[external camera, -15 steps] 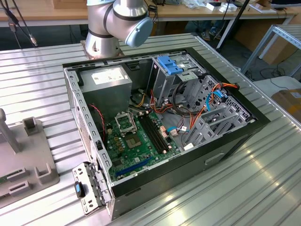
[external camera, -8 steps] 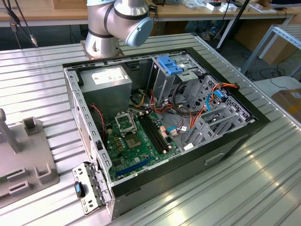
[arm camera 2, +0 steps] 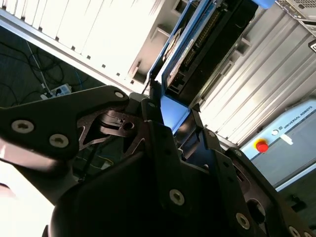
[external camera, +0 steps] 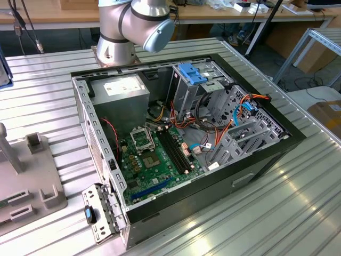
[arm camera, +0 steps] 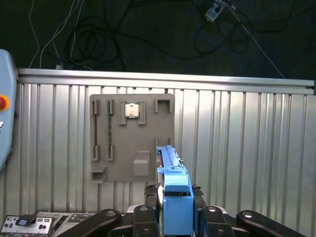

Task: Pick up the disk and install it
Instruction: 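Pick up the disk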

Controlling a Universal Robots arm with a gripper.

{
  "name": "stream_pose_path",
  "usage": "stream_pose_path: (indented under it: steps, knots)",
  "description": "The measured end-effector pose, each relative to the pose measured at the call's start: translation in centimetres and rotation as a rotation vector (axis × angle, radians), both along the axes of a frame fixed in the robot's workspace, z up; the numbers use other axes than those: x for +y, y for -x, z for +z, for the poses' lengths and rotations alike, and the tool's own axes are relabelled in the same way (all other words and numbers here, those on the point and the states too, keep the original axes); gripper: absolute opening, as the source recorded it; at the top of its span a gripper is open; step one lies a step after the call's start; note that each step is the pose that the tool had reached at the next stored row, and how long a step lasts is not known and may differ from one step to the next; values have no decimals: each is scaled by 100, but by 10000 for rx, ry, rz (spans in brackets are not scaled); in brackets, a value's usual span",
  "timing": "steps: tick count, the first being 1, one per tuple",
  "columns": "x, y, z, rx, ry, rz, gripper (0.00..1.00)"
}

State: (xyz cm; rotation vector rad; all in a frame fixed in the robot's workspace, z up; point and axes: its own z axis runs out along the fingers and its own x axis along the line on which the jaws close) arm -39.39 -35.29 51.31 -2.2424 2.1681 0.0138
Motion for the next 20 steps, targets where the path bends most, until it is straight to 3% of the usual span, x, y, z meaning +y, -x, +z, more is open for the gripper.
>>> stream_pose_path:
  steps: [4,6,12,14,15,20]
  knots:
    - [0,-144,0,1,0,0,37]
    - [0,-311,1,2,1,0,37]
    - [0,-540,0,1,0,0,37]
    - [0,-667,0,1,0,0,37]
    - [0,-776,1,2,0,0,37]
    - [0,-1004,1,1,1,0,37]
